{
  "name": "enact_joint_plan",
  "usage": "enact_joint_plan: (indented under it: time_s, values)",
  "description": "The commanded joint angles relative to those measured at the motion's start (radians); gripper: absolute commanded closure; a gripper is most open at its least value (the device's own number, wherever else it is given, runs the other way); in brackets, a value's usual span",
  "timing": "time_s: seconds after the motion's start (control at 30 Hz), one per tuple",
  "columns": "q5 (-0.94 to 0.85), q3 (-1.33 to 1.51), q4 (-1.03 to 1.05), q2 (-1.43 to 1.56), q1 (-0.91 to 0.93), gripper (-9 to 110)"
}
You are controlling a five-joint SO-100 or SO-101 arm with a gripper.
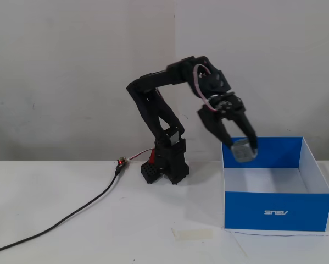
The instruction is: Pick the gray block and keep it in the box.
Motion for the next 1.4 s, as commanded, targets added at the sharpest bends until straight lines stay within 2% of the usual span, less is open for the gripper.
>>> enact_joint_plan:
  time_s: [0.0,0.07,0.17,0.27,0.37,0.4,0.77,1.03,1.23,1.37]
  values:
    - [0.028,0.048,-0.015,0.009,-0.215,78]
    - [0.023,0.069,-0.020,-0.025,-0.273,64]
    - [0.014,0.086,-0.023,-0.069,-0.299,57]
    - [-0.031,0.095,-0.026,-0.075,-0.264,67]
    - [-0.058,0.097,-0.032,-0.060,-0.166,98]
    - [-0.083,0.097,-0.032,-0.058,-0.130,101]
    - [-0.374,0.198,-0.098,0.120,0.420,101]
    - [-0.322,0.434,-0.321,0.313,0.831,101]
    - [-0.238,0.716,-0.492,0.482,0.977,101]
    - [-0.213,0.825,-0.531,0.546,1.031,101]
